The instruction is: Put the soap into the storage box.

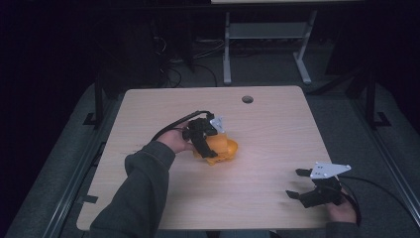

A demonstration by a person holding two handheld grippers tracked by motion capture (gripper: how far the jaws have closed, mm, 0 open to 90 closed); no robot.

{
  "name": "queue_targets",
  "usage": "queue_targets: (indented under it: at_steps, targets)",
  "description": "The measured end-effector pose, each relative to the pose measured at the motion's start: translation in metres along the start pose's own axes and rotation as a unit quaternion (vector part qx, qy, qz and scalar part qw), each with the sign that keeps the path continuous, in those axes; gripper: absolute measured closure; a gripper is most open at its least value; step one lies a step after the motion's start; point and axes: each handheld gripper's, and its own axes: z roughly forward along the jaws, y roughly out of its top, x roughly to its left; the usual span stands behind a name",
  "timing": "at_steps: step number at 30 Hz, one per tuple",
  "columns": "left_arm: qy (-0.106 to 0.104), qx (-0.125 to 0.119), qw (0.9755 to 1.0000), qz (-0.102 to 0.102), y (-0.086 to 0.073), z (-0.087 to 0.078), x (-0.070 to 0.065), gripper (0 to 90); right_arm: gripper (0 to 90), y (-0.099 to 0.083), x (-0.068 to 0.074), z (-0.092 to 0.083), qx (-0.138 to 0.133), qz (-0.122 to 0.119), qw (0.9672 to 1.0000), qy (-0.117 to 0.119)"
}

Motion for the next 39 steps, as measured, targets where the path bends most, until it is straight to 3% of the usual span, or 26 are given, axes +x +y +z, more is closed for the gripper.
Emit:
queue_targets:
  at_steps: [23, 39]
  targets:
    - [-0.017, 0.018, 0.9995, 0.018, 0.019, 0.025, 0.010, 20.8, 13.7, 0.001, 0.001, -0.002, -0.005, -0.003, 1.0000, 0.001]
    - [-0.034, 0.027, 0.9990, 0.006, 0.017, 0.033, 0.016, 20.8, 13.7, 0.002, 0.001, -0.002, -0.007, -0.004, 1.0000, 0.001]
